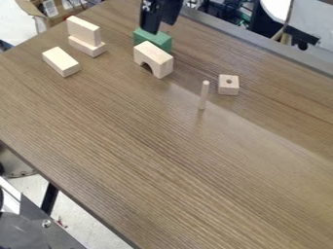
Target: Take the wood arch and put on top of the green arch
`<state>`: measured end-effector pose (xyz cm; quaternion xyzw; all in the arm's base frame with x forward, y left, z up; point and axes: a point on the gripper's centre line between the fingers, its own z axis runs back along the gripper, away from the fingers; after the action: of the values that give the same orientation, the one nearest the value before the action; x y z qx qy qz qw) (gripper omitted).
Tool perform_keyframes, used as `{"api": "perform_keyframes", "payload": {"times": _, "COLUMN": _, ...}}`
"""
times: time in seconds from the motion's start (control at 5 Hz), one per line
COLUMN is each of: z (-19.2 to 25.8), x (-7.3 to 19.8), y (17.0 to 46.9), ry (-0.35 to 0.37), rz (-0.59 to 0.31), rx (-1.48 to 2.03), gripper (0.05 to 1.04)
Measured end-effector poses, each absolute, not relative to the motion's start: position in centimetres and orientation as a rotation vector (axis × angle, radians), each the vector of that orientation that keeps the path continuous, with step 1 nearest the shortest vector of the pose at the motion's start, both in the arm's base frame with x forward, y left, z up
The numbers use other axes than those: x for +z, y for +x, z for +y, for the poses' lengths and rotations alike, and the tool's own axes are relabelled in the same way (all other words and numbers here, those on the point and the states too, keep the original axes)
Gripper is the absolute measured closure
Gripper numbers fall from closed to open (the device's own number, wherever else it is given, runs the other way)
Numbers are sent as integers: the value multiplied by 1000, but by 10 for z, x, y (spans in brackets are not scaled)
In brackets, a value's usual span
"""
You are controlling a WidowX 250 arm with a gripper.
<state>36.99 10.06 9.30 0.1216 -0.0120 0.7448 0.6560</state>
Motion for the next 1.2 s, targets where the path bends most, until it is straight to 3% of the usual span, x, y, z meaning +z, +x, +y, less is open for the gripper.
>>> {"api": "perform_keyframes", "payload": {"times": 0.4, "z": 112, "x": 61, "y": 361, "ry": 377, "rz": -23, "rx": 1668, "gripper": 85}}
{"api": "perform_keyframes", "payload": {"times": 0.8, "z": 113, "x": 48, "y": 358, "ry": 402, "rz": 6, "rx": 1653, "gripper": 85}}
{"api": "perform_keyframes", "payload": {"times": 1.0, "z": 111, "x": 39, "y": 355, "ry": 372, "rz": 28, "rx": 1641, "gripper": 120}}
{"api": "perform_keyframes", "payload": {"times": 1.2, "z": 110, "x": 31, "y": 352, "ry": 312, "rz": 74, "rx": 1637, "gripper": 391}}
